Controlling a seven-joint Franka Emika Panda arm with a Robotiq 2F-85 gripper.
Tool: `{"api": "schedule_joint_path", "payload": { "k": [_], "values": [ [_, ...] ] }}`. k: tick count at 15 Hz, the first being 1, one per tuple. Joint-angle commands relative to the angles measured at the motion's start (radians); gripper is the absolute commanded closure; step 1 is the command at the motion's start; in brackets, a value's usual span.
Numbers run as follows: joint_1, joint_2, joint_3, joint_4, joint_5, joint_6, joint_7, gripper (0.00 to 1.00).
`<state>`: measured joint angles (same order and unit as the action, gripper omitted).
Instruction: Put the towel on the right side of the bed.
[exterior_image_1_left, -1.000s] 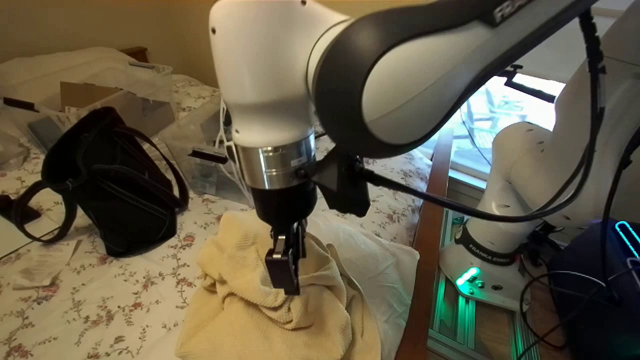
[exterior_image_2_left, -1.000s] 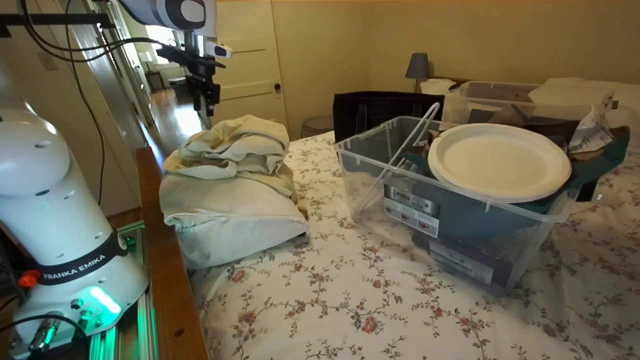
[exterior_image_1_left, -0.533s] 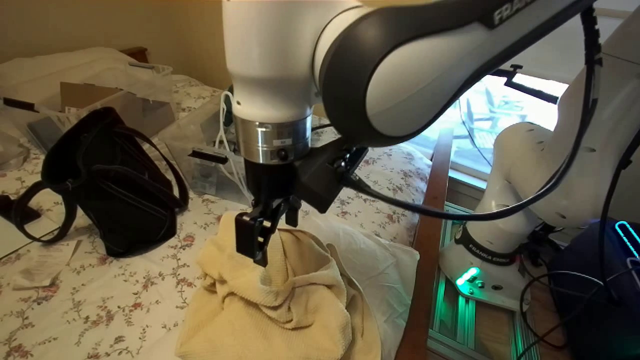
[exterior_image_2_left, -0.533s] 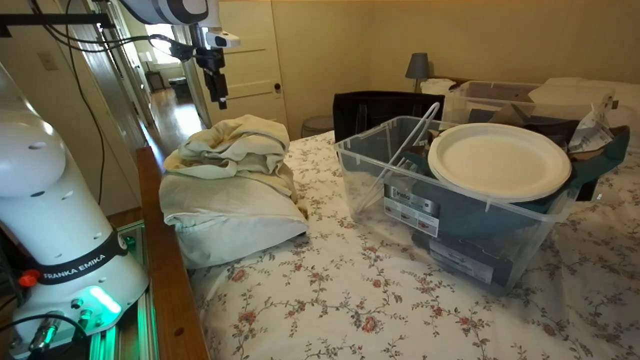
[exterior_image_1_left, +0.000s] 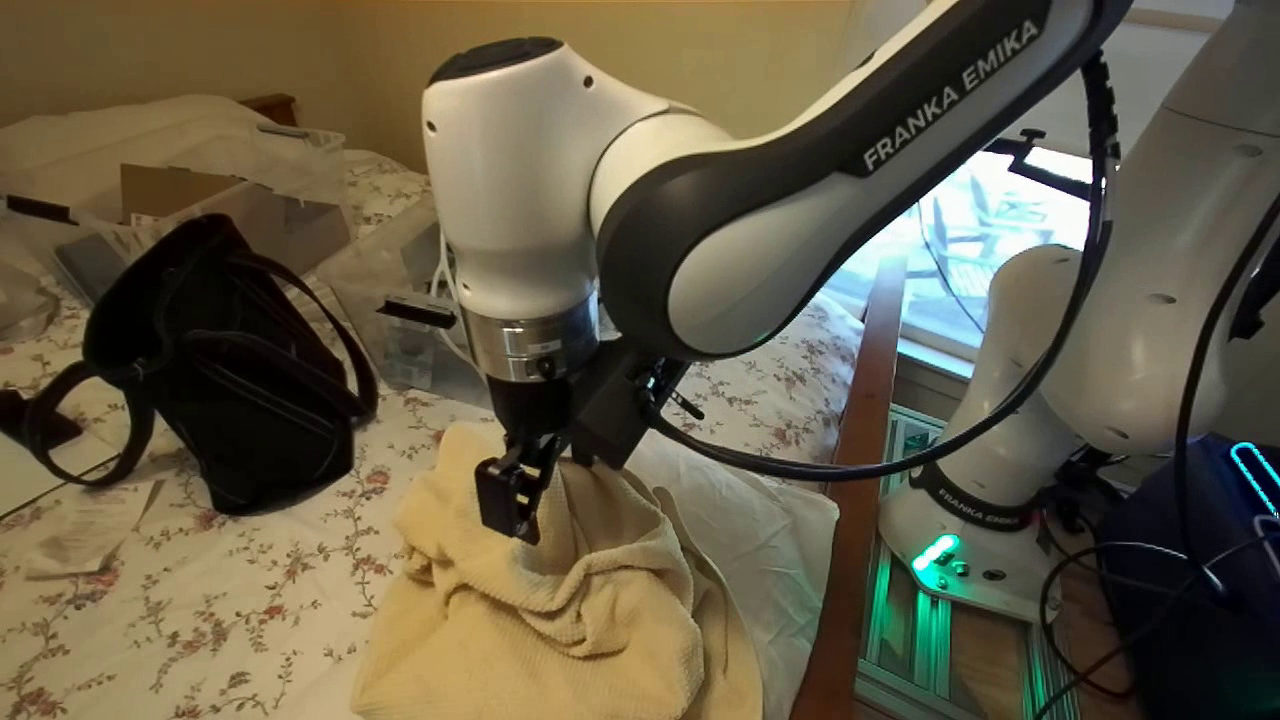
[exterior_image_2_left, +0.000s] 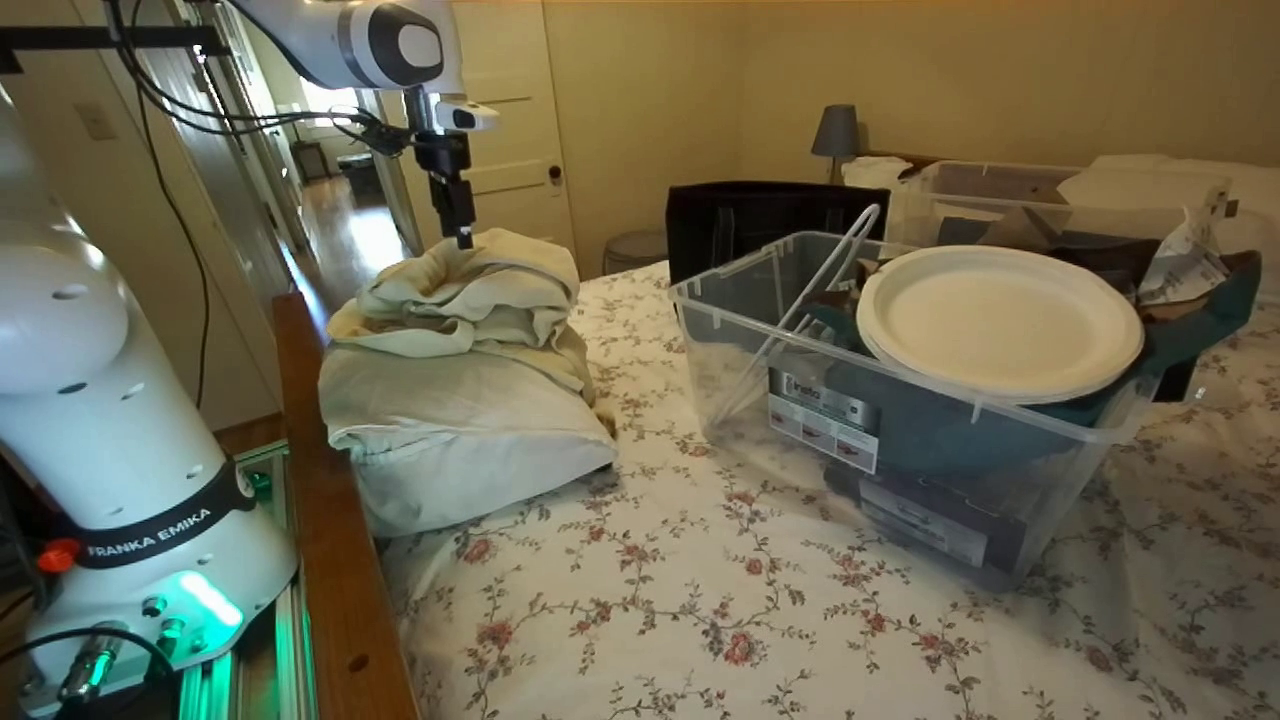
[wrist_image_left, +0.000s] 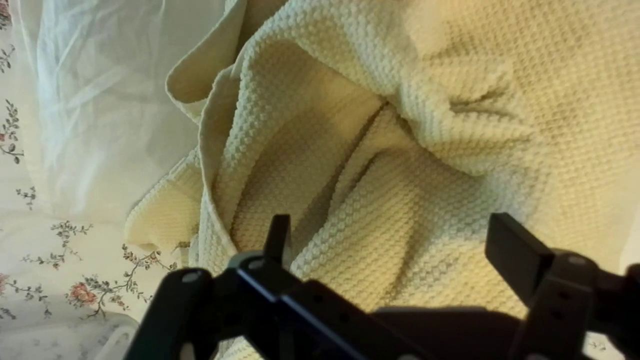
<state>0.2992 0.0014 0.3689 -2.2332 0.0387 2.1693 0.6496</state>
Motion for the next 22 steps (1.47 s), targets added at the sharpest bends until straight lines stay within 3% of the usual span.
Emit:
{"api": "schedule_joint_path", "payload": {
  "k": [1,5,7,11,17,18,19,22],
  "values": [
    [0.003,0.006,-0.027,-0.004,-0.048,0.064,0.096,0.0],
    [0.001,0.109,-0.058,0.021,-0.167,0.247,0.248,0.0],
    [0.015,0.171,-0.076,0.035,-0.203,0.234,0.299,0.0],
    [0.041,0.279,-0.082,0.043,-0.118,0.21,0.26,0.0],
    [0.046,0.425,-0.053,0.085,0.063,0.285,0.086,0.0],
    [0.044,0.446,-0.049,0.092,0.095,0.288,0.052,0.25],
    [0.046,0.46,-0.051,0.099,0.116,0.278,0.027,0.26],
    [0.048,0.479,-0.057,0.11,0.167,0.275,-0.03,0.45]
  ]
}}
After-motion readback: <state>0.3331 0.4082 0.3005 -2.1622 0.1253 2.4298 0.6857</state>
